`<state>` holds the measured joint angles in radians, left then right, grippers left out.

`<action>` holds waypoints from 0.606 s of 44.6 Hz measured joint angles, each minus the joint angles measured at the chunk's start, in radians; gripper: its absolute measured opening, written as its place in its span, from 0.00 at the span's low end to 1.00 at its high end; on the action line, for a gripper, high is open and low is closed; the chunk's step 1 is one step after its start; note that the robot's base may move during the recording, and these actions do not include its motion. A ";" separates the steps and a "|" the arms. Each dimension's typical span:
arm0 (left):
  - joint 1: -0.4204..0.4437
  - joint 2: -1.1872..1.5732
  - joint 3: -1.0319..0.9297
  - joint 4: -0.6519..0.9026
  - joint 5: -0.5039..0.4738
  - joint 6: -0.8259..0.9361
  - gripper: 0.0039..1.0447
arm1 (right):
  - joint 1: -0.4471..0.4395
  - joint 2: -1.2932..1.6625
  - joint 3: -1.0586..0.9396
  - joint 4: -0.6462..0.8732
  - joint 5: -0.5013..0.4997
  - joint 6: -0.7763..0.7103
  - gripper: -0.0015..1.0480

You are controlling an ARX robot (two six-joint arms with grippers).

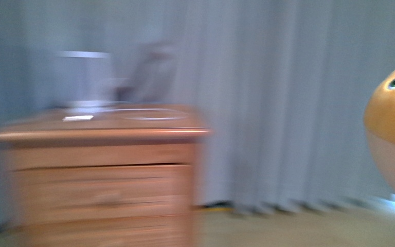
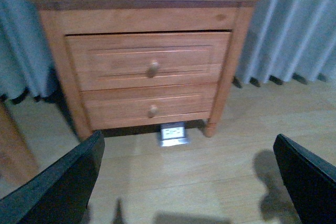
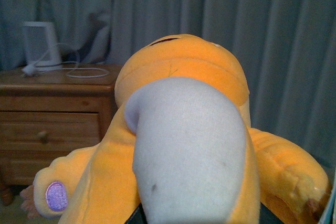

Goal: Put away toys

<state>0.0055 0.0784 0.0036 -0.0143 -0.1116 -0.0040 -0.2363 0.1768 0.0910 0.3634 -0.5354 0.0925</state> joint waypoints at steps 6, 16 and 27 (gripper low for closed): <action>-0.001 0.003 0.000 0.000 0.003 0.000 0.94 | -0.001 -0.002 0.000 0.000 0.004 0.000 0.09; -0.001 0.004 0.000 0.000 0.001 0.000 0.94 | -0.001 -0.002 0.000 0.000 0.000 0.000 0.09; -0.001 0.004 0.000 0.000 -0.001 0.000 0.94 | -0.001 -0.002 0.000 0.000 0.003 0.000 0.09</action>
<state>0.0048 0.0826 0.0036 -0.0147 -0.1123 -0.0040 -0.2375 0.1749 0.0910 0.3634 -0.5323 0.0921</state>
